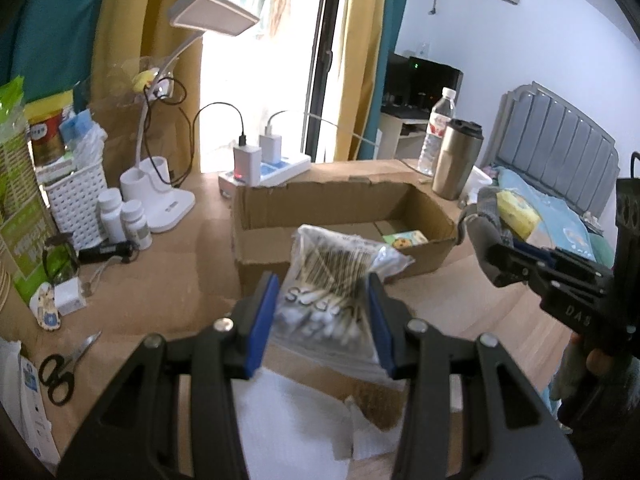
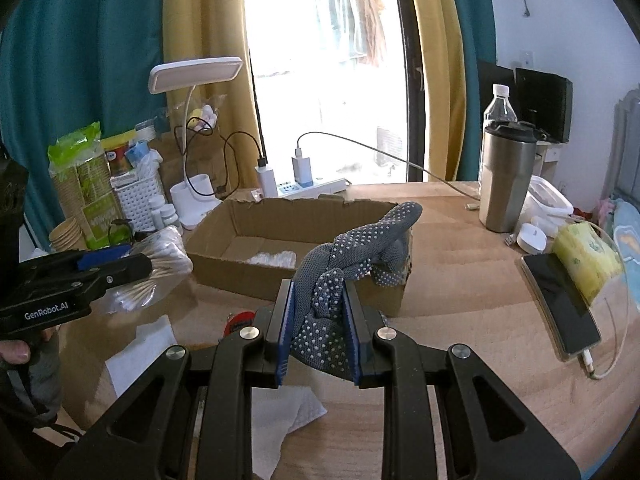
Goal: Organize soft objects
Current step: 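Carry the swab bag and grey glove over the box with both tools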
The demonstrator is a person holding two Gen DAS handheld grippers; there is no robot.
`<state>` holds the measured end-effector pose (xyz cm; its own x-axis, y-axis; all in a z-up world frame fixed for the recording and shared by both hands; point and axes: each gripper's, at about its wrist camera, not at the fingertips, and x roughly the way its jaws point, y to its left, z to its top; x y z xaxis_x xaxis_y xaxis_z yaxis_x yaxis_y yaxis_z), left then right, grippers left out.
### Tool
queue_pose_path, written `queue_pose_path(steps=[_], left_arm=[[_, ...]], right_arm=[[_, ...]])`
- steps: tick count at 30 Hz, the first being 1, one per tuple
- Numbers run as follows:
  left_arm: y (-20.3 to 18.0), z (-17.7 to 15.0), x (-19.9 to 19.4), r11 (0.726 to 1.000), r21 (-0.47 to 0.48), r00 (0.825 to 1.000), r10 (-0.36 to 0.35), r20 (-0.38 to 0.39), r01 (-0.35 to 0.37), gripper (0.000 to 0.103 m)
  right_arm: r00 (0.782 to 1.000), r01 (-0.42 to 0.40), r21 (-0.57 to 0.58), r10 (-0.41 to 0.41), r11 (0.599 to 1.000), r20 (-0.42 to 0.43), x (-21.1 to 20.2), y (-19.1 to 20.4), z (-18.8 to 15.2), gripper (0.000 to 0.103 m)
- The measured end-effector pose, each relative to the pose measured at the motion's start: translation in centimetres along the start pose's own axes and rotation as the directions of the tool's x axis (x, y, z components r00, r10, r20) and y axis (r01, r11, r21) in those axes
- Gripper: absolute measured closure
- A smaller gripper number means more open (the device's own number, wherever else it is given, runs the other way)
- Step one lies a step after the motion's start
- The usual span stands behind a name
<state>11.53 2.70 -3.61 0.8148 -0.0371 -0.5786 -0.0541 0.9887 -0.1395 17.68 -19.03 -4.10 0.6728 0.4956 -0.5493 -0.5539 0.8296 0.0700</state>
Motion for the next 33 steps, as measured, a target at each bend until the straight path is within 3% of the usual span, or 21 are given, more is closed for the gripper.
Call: queue_pose_path(steps=[23, 33], left_arm=[[1.7, 3.7, 3.6, 1.000, -0.021, 1.000, 0.020, 0.008, -0.019, 0.058], [2.7, 4.8, 6.4, 0.999, -0.035, 0.999, 0.039, -0.027, -0.040, 0.058]], right_arm=[[1.000, -0.021, -0.026, 0.021, 0.999, -0.009, 3.4, -1.0, 3.1, 0.079], [0.999, -0.048, -0.020, 0.048, 0.999, -0.019, 5.5, -1.4, 3.6, 0.079]])
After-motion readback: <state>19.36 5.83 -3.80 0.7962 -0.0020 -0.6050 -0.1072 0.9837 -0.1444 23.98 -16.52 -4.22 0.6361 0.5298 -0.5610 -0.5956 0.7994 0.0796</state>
